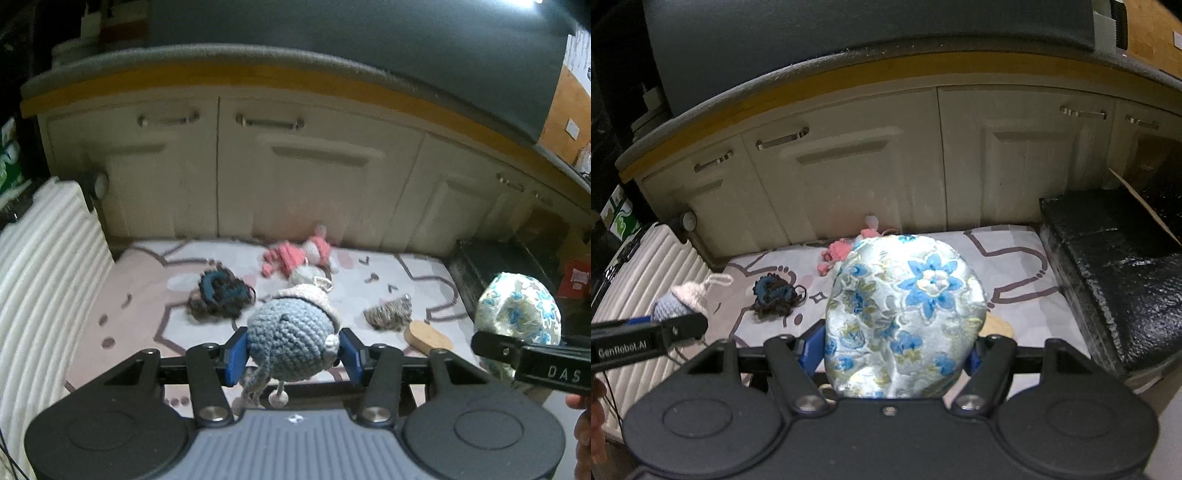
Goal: Organize objects
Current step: 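Carry the mouse and pouch over the black box and release both inside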
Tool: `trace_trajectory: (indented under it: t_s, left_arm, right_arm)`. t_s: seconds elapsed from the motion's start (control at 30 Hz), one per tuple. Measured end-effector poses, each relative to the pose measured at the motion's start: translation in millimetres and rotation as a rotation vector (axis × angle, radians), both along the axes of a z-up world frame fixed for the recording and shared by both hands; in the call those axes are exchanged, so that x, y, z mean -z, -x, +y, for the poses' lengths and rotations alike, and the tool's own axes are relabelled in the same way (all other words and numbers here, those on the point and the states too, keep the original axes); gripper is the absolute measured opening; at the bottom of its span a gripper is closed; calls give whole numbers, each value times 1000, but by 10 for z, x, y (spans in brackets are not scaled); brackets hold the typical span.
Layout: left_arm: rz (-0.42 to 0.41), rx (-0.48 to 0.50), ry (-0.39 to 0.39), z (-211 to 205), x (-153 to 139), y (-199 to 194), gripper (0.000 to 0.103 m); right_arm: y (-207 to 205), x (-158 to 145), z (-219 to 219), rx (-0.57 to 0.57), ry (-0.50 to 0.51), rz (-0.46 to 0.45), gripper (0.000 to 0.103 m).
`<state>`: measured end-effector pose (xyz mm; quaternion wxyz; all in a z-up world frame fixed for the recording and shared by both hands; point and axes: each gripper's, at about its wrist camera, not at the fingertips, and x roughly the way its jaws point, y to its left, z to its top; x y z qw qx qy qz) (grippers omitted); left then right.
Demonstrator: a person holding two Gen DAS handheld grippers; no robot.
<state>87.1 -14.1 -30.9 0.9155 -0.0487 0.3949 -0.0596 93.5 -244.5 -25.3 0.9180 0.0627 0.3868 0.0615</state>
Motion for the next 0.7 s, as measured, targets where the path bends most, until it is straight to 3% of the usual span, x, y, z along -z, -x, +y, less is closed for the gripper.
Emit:
trace_trajectory:
  t_s: [0.23,0.37,0.7]
  left_arm:
    - [82,62,-2,-123,179,-9,53]
    - [132,81,-14,-136,291,-17,53]
    - [242,90,-50,-148,564,-112,53]
  right_arm:
    - [30,63,94,-48,1,38,71]
    - [-24,200,126,-75,-32,106,71]
    - [-38,507,368,-186,25,244,71]
